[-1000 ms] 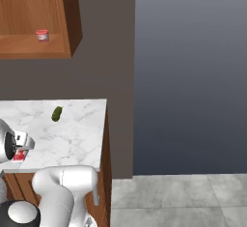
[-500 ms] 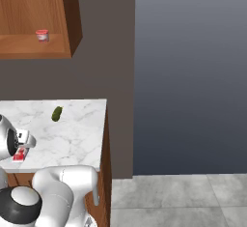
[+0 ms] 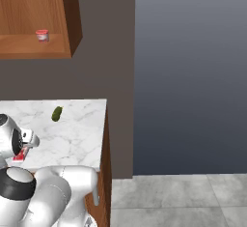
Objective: Pick the bar and bar from the counter and place them in the cabinets closest to them.
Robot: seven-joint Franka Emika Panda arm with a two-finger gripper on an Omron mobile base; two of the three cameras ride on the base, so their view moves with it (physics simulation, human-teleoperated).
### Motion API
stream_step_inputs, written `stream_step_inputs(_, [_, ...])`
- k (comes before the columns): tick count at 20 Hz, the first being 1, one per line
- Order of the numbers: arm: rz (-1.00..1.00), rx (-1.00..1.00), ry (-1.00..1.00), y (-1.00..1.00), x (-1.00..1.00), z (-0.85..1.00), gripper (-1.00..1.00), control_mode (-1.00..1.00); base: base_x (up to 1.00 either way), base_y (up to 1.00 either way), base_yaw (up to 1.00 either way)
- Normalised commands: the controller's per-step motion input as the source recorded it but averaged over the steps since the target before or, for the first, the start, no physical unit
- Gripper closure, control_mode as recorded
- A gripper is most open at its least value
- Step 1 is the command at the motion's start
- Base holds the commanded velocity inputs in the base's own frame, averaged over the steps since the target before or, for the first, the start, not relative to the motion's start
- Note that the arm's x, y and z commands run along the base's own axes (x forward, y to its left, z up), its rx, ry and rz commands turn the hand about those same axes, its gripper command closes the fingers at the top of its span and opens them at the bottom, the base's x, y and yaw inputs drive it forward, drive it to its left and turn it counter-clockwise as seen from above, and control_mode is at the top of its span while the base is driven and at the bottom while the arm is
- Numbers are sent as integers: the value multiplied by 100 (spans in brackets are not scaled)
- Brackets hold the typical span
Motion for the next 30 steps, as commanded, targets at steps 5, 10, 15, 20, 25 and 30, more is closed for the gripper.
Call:
stream_step_inputs(5, [-3, -1, 7, 12, 17, -39, -100, -100, 0, 0, 0])
stream_step_inputs(10, [-2, -4, 12, 26, 9, -55, -100, -100, 0, 0, 0])
stream_step_inputs(15, [-1, -5, 8, 26, 10, -48, -100, -100, 0, 0, 0])
stream_step_inputs(20, [0, -7, 5, 21, 9, -32, 100, -100, 0, 0, 0])
stream_step_inputs(25, [0, 0, 1, 0, 0, 0, 100, -100, 0, 0, 0])
stream_step_inputs(30, [0, 1, -1, 0, 0, 22, 100, -100, 0, 0, 0])
